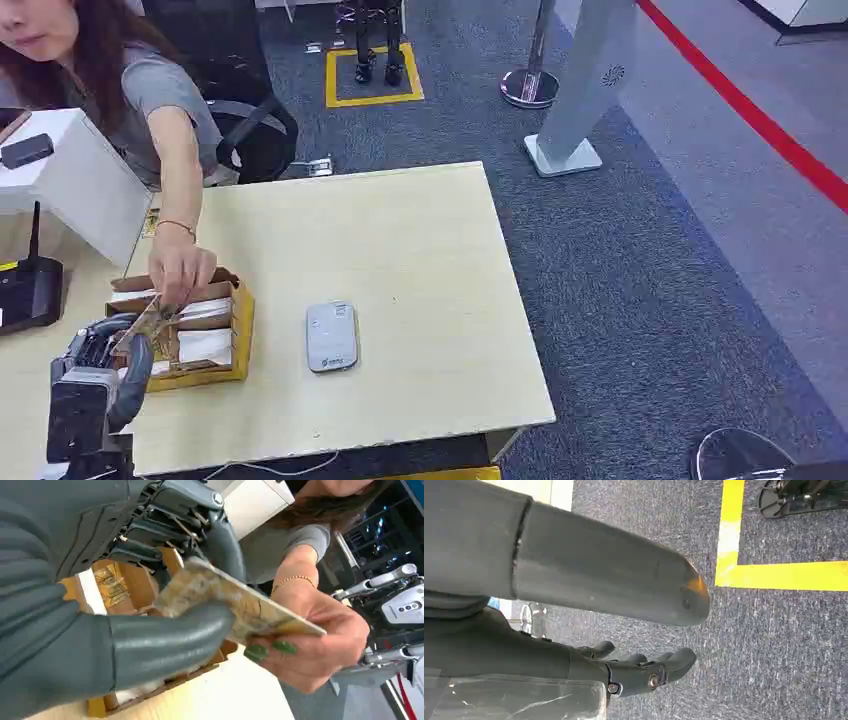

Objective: Pass the card to the sensor for recognition and then transmit it.

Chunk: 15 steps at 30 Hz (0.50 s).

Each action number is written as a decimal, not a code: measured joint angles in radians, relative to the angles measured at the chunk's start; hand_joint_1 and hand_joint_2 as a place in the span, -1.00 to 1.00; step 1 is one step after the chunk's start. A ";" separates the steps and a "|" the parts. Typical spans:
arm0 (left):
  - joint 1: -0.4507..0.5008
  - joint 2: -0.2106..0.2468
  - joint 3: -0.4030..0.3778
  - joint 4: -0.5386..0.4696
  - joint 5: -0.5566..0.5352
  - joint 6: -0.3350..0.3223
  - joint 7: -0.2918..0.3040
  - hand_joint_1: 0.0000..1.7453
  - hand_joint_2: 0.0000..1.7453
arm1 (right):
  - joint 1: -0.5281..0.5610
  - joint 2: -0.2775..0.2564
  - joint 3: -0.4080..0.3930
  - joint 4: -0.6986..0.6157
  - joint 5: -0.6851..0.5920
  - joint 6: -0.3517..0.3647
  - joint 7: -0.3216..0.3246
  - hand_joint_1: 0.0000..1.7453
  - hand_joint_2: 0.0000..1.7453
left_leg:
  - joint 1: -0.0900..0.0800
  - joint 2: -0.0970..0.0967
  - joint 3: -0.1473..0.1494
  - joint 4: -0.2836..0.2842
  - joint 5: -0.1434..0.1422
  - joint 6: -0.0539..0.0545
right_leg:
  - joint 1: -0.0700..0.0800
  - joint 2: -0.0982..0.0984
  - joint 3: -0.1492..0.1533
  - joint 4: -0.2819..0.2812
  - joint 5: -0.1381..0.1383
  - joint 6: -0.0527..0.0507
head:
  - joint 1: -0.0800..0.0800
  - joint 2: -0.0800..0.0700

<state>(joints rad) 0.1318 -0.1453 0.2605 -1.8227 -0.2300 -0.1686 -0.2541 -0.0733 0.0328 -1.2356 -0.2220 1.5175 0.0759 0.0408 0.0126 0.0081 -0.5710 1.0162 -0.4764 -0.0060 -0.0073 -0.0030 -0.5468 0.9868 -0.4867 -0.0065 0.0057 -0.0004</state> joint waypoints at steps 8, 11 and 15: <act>-0.005 0.000 0.010 0.002 0.000 0.002 0.000 1.00 1.00 | -0.002 0.000 0.007 0.000 0.003 -0.003 -0.006 -1.00 -1.00 | 0.000 0.000 0.000 0.000 0.000 0.000 | 0.000 0.000 0.000 0.000 0.000 0.000 | 0.000 0.000; -0.007 0.000 0.013 0.002 0.000 0.003 0.001 1.00 1.00 | -0.002 0.000 0.012 0.000 0.004 -0.003 -0.009 -1.00 -1.00 | 0.000 0.000 0.000 0.000 0.000 0.000 | 0.000 0.000 0.000 0.000 0.000 0.000 | 0.000 0.000; -0.011 0.000 0.014 0.002 -0.020 0.016 0.002 1.00 1.00 | -0.002 0.000 0.016 0.000 0.005 -0.005 -0.010 -1.00 -1.00 | 0.000 0.000 0.000 0.000 0.000 0.000 | 0.000 0.000 0.000 0.000 0.000 0.000 | 0.000 0.000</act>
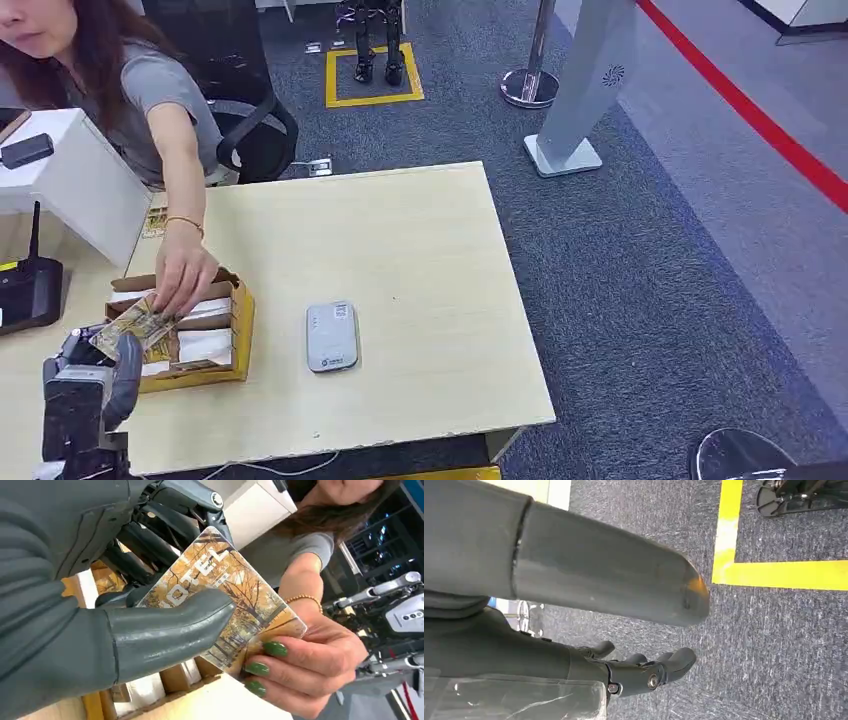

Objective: Pass the card to the sensor for recognition and then transmit it.

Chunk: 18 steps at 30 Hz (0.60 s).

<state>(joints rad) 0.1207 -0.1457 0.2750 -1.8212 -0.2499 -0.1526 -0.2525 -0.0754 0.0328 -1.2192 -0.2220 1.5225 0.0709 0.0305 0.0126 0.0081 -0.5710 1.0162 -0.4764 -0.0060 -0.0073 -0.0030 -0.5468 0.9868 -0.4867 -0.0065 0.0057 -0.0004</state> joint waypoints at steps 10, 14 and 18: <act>-0.026 -0.017 -0.008 0.000 -0.206 0.083 0.009 1.00 1.00 | -0.001 0.000 0.004 0.000 -0.008 -0.005 -0.002 -1.00 -1.00 | 0.000 0.000 0.000 0.000 0.000 0.000 | 0.000 0.000 0.000 0.000 0.000 0.000 | 0.000 0.000; -0.043 -0.027 -0.023 0.002 -0.313 0.130 0.008 1.00 1.00 | -0.002 0.000 0.004 0.000 -0.010 -0.005 -0.003 -1.00 -1.00 | 0.000 0.000 0.000 0.000 0.000 0.000 | 0.000 0.000 0.000 0.000 0.000 0.000 | 0.000 0.000; -0.073 -0.039 -0.049 0.013 -0.518 0.225 0.005 1.00 1.00 | -0.005 0.001 0.004 0.000 -0.011 -0.006 -0.006 -1.00 -1.00 | 0.000 0.000 0.000 0.000 0.000 0.000 | 0.000 0.000 0.000 0.000 0.001 0.000 | 0.000 0.000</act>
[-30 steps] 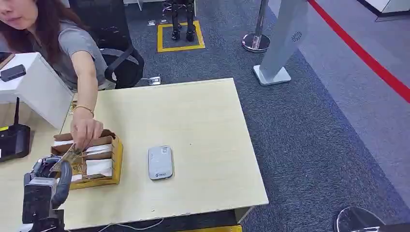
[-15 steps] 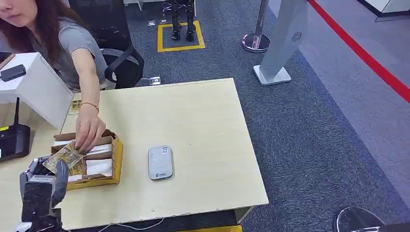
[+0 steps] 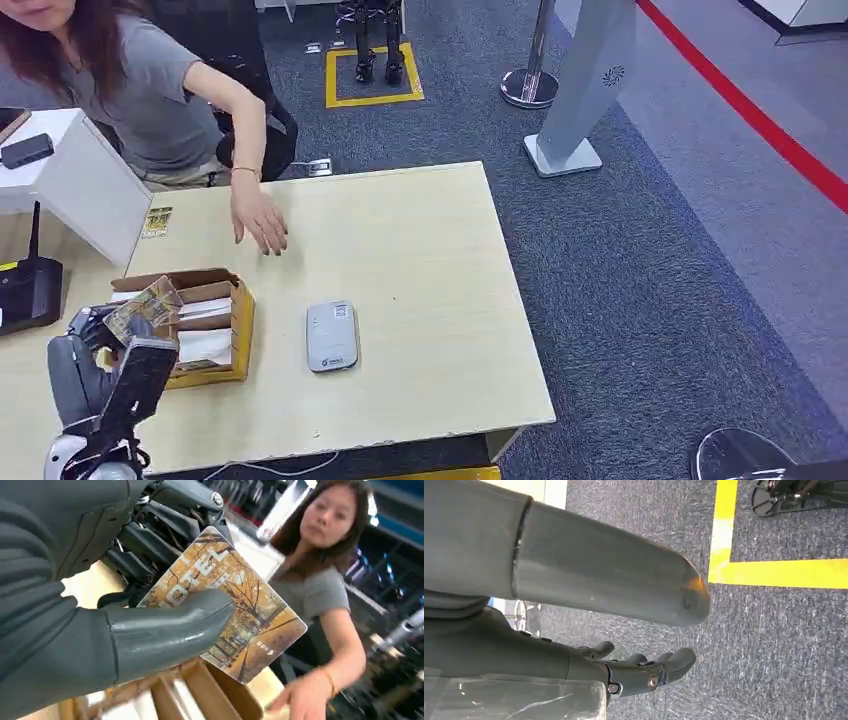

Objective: Pass the card to the sensor for recognition and then transmit it.

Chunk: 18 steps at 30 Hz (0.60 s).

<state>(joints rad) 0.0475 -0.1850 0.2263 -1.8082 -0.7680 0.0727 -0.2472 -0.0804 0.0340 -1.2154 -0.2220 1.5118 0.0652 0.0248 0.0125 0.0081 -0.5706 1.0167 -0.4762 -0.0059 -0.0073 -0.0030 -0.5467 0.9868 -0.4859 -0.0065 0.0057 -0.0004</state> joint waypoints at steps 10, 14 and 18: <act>-0.053 -0.014 -0.059 0.035 -0.257 0.106 0.005 1.00 1.00 | -0.003 0.003 0.003 0.000 0.008 -0.001 -0.007 -1.00 -1.00 | 0.000 0.000 0.000 0.000 0.000 0.000 | 0.000 0.000 0.000 0.000 0.000 0.000 | 0.000 0.000; -0.064 -0.014 -0.095 0.062 -0.439 0.175 0.021 1.00 1.00 | -0.004 0.005 0.005 0.000 0.018 0.000 -0.009 -1.00 -1.00 | 0.000 0.000 0.000 0.000 0.000 0.000 | 0.000 0.000 0.000 0.000 0.000 0.000 | 0.000 0.000; -0.076 -0.008 -0.167 0.126 -0.583 0.225 0.071 1.00 1.00 | -0.006 0.008 0.010 0.000 0.021 0.000 -0.011 -1.00 -1.00 | 0.000 0.000 0.000 0.000 0.000 0.000 | 0.000 0.000 0.000 0.000 0.000 0.000 | 0.000 0.000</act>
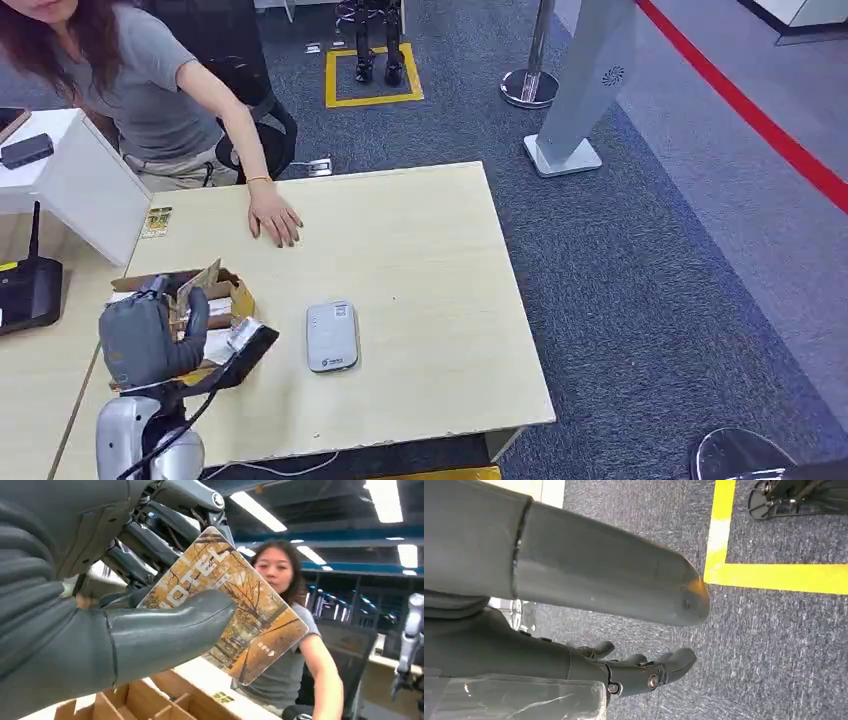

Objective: Pass the card to the sensor for recognition and then transmit it.

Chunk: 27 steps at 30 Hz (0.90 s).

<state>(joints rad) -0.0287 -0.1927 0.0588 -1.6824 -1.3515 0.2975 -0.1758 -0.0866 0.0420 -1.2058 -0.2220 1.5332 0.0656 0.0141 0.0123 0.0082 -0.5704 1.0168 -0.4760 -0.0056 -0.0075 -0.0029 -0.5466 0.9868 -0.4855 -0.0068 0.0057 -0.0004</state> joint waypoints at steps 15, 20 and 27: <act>-0.064 0.094 -0.183 0.284 -0.217 0.072 0.248 1.00 1.00 | -0.002 0.002 0.018 0.000 0.008 0.000 -0.004 -1.00 -1.00 | 0.000 0.000 0.000 0.000 0.000 0.000 | 0.000 0.000 0.000 0.000 0.000 0.000 | 0.000 0.000; -0.107 0.161 -0.302 0.413 -0.219 0.077 0.357 1.00 1.00 | -0.002 0.002 0.019 0.000 0.009 0.001 -0.003 -1.00 -1.00 | 0.000 0.000 0.000 0.000 0.001 -0.001 | 0.000 0.000 0.000 0.000 0.000 0.000 | 0.000 0.000; -0.158 0.225 -0.432 0.542 -0.220 0.087 0.423 1.00 1.00 | -0.002 0.002 0.024 0.000 0.015 0.007 -0.003 -1.00 -1.00 | 0.000 0.000 0.000 0.000 0.001 -0.001 | 0.000 0.000 0.000 0.000 0.000 0.000 | 0.000 0.000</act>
<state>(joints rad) -0.1862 0.0325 -0.3735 -1.1405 -1.5713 0.3842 0.2469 -0.0889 0.0439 -1.1822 -0.2220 1.5480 0.0729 0.0114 0.0124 0.0081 -0.5705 1.0168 -0.4753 -0.0063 -0.0074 -0.0028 -0.5466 0.9871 -0.4854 -0.0069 0.0057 -0.0004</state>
